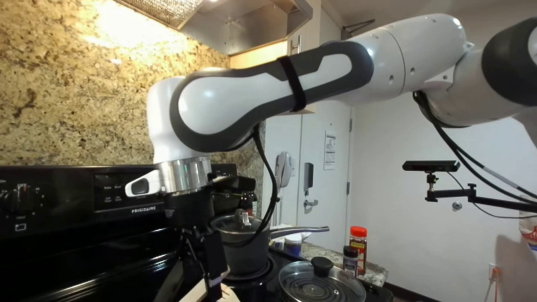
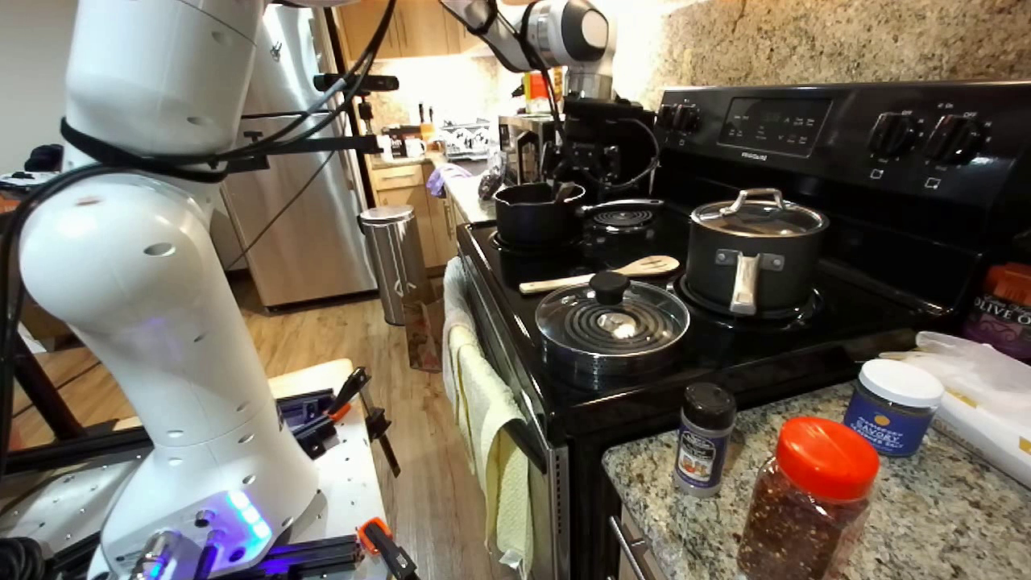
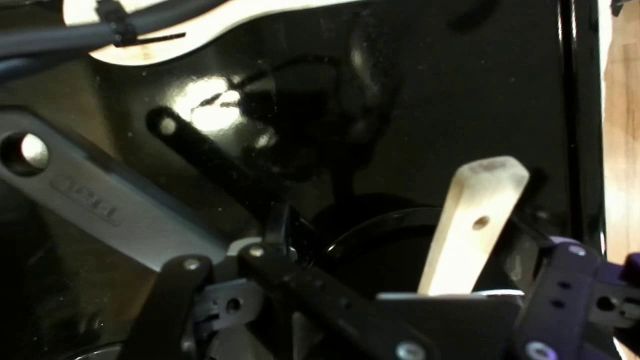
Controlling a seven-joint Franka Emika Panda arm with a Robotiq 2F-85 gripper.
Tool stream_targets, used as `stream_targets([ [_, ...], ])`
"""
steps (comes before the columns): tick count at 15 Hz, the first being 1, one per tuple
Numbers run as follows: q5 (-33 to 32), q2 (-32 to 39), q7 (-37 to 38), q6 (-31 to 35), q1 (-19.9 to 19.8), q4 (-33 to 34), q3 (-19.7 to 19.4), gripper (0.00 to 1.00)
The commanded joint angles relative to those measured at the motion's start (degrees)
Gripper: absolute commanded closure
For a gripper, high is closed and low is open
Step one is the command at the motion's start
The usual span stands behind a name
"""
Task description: Remove the cooking stick from the pot and put on the stove
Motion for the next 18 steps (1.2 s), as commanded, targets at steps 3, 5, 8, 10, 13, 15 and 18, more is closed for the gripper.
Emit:
stream_targets([
  [3,-5.0,-0.8,1.2,1.3,2.0,-1.0,-0.3,0.0],
  [5,-5.8,-0.8,1.4,1.3,2.5,-1.2,-0.2,0.0],
  [8,-8.6,-1.0,2.3,2.2,3.7,-1.9,-0.5,0.33],
  [10,-10.0,-1.1,3.1,2.6,4.1,-2.2,-0.4,0.46],
  [13,-11.6,-1.2,3.9,2.9,4.6,-2.6,-0.4,0.66],
  [15,-12.1,-1.2,4.2,3.0,4.7,-2.8,-0.3,0.8],
  [18,-12.6,-1.3,4.6,3.2,4.8,-3.1,-0.3,0.97],
])
